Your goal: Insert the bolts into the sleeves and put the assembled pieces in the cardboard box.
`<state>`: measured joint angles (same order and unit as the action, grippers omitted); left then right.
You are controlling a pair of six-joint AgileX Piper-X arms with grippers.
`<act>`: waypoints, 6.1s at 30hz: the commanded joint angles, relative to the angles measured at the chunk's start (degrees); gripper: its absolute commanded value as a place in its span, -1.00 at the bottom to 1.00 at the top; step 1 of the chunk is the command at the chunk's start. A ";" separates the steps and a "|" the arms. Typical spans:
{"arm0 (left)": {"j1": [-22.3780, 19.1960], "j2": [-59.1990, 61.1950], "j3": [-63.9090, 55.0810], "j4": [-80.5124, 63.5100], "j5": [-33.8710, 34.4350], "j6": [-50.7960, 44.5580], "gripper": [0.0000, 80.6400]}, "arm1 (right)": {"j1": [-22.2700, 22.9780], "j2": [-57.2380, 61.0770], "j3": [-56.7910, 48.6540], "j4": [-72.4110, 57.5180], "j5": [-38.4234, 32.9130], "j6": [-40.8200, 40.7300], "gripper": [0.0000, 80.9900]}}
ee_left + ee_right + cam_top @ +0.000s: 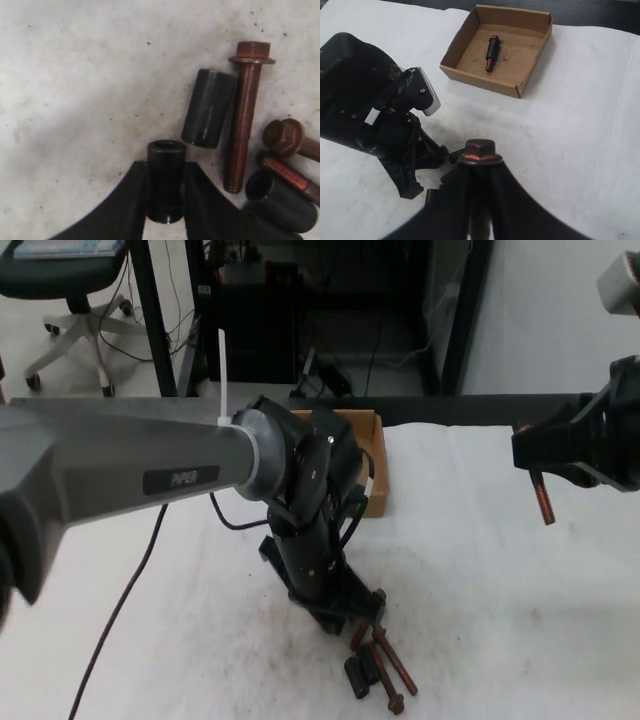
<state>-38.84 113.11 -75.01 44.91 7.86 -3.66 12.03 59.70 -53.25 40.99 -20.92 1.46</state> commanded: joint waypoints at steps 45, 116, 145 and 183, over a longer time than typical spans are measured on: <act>-0.03 -60.83 57.96 -88.05 17.11 -14.38 -1.00 | 25.40 5.41 15.03 -77.66 -15.84 13.94 -0.98; -0.03 -60.43 57.15 -87.66 18.98 -14.38 -1.00 | 26.77 7.23 13.50 -72.99 -15.86 13.95 -0.98; -0.03 -60.32 56.09 -81.55 15.39 -14.38 -1.00 | 26.76 7.54 13.50 -77.75 -13.27 13.95 -0.98; -0.03 -58.88 56.09 -86.27 14.92 -12.47 -1.00 | 26.76 7.54 13.50 -76.68 -14.14 13.95 -0.98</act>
<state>-38.84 54.31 -18.27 -38.98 23.55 -16.42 38.79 67.51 -39.55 -35.17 -34.64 15.44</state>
